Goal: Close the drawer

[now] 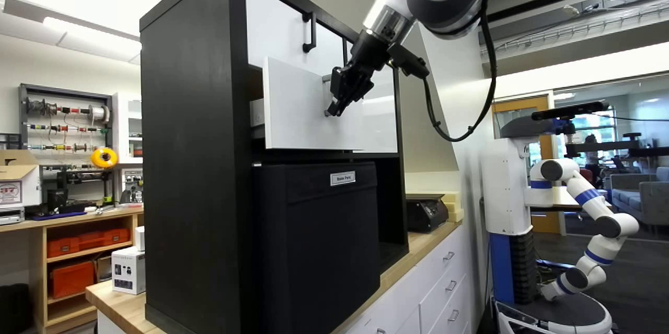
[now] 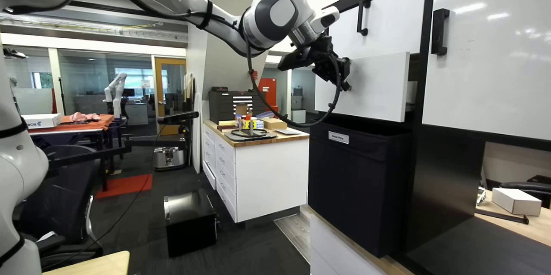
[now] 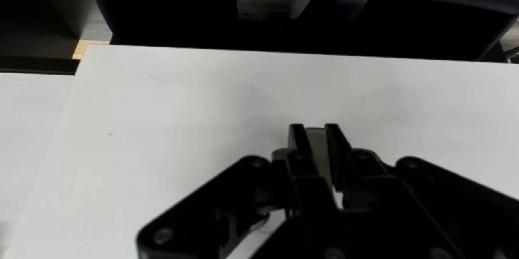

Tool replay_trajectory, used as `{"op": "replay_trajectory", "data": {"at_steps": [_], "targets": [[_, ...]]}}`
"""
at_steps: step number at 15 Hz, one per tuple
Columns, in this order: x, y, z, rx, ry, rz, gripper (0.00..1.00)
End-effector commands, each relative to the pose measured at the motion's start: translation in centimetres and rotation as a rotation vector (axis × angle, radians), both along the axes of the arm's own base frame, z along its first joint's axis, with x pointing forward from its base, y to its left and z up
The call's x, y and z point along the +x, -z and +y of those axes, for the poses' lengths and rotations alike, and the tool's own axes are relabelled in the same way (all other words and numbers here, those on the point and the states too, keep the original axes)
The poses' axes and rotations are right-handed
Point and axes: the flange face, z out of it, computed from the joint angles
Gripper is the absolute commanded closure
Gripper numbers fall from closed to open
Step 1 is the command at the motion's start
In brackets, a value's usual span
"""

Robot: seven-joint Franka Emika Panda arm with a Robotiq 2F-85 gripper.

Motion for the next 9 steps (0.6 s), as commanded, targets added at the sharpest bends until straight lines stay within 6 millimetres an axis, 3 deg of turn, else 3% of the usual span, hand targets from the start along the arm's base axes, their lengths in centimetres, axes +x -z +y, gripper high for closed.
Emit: {"op": "replay_trajectory", "data": {"at_steps": [1,9], "targets": [[3.0,-0.5,-1.7,-0.014,0.0,-0.026,0.96],[6.2,-0.2,-1.6,-0.015,-0.013,-0.046,0.96]]}}
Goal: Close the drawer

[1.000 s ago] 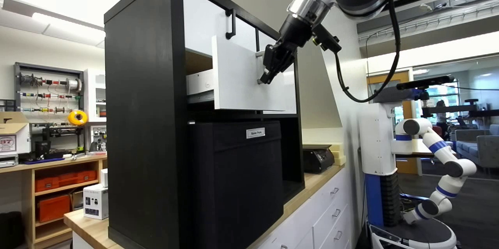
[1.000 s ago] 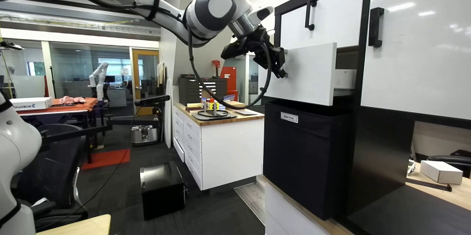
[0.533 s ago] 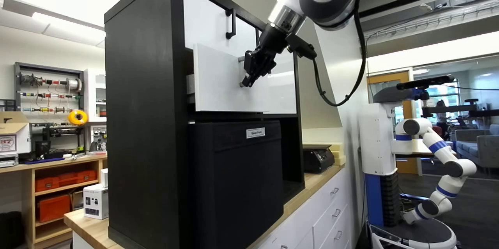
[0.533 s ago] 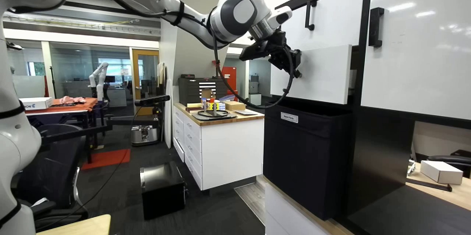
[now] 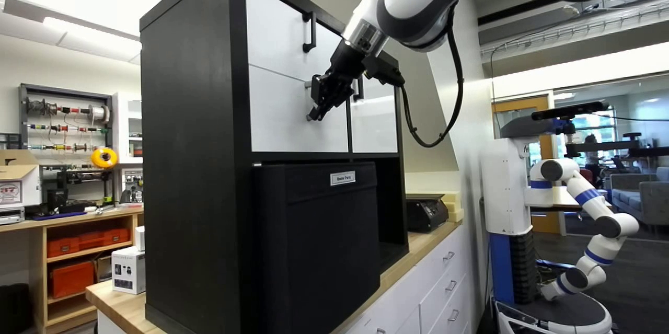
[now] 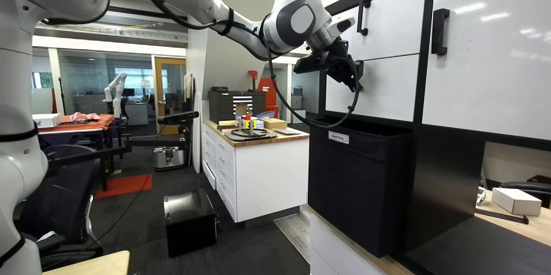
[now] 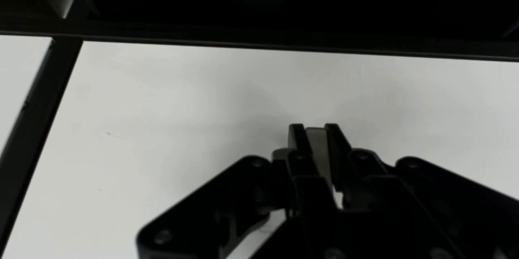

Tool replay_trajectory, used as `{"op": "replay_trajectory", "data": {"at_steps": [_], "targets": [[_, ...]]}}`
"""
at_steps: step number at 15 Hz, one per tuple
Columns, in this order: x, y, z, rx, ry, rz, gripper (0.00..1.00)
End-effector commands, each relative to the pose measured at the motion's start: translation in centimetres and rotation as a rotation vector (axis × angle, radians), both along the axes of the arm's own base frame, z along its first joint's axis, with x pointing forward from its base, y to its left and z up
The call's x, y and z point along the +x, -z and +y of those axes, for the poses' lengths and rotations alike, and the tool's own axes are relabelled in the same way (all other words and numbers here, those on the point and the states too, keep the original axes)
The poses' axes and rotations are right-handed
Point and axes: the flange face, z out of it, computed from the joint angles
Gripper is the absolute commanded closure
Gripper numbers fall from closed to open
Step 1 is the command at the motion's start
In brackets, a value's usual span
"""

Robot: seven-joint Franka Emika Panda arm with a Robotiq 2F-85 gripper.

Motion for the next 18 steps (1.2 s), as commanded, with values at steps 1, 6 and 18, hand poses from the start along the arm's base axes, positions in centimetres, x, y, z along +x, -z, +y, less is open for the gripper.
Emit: {"op": "replay_trajectory", "data": {"at_steps": [1,6,18], "targets": [[1.3,-0.7,-1.3,-0.019,-0.005,-0.024,0.96],[0.5,-0.9,-1.1,-0.027,-0.007,-0.005,0.59],[-4.5,-1.0,2.3,0.003,-0.029,0.242,0.0]]}}
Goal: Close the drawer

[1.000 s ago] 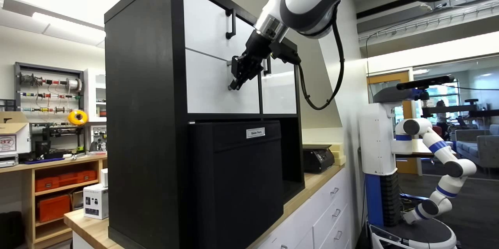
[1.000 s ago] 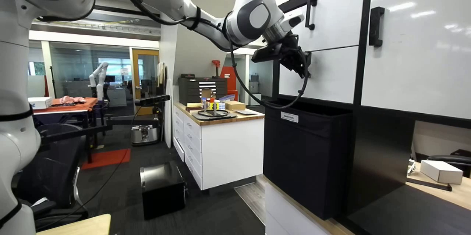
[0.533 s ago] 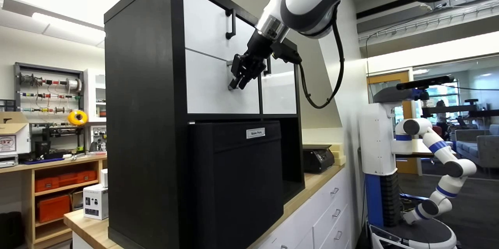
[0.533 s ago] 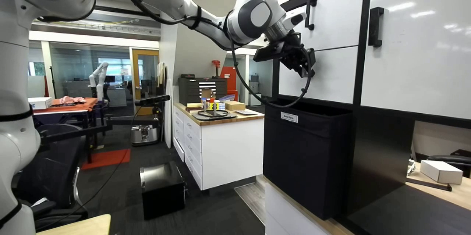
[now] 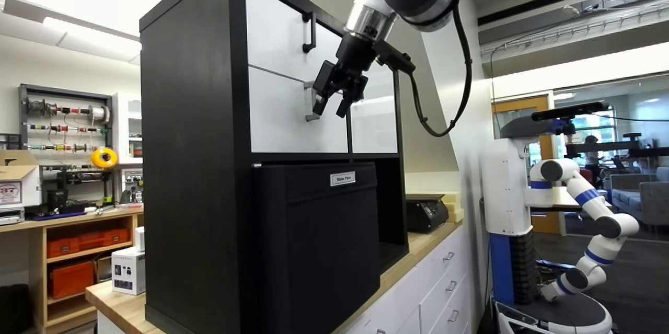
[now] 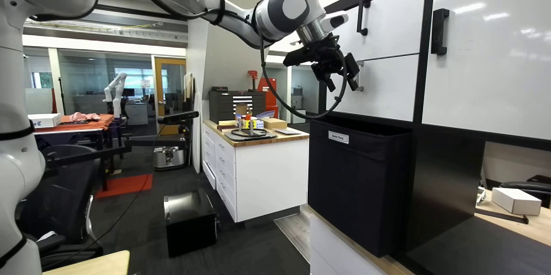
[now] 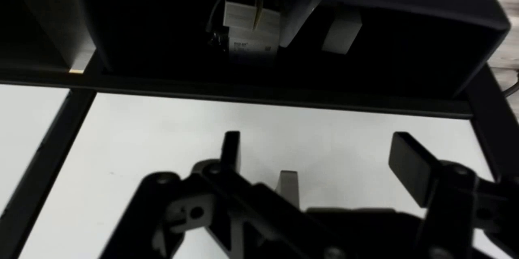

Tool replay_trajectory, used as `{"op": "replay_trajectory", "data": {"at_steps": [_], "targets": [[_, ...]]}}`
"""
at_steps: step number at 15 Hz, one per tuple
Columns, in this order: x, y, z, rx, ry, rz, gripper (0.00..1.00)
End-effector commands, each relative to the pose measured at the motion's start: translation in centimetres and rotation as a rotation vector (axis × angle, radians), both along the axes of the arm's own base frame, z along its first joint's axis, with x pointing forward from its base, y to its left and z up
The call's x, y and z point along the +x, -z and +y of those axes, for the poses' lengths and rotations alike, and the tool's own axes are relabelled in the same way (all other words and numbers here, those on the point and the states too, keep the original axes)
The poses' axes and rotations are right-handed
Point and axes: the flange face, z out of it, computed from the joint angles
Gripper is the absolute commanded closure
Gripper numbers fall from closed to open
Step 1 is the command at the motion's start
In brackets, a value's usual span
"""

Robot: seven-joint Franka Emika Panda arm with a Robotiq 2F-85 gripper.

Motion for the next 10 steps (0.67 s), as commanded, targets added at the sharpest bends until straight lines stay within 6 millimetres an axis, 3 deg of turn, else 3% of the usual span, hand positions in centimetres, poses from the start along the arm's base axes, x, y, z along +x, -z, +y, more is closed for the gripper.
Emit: {"op": "replay_trajectory", "data": {"at_steps": [1,7,8,10], "targets": [[-3.1,0.1,1.4,0.025,-0.013,0.105,0.0],[-6.4,1.8,1.9,0.021,0.006,0.218,0.0],[-4.0,1.6,1.9,0.016,-0.011,0.188,0.0],[-4.8,2.0,1.9,0.014,-0.01,0.201,0.0]]}}
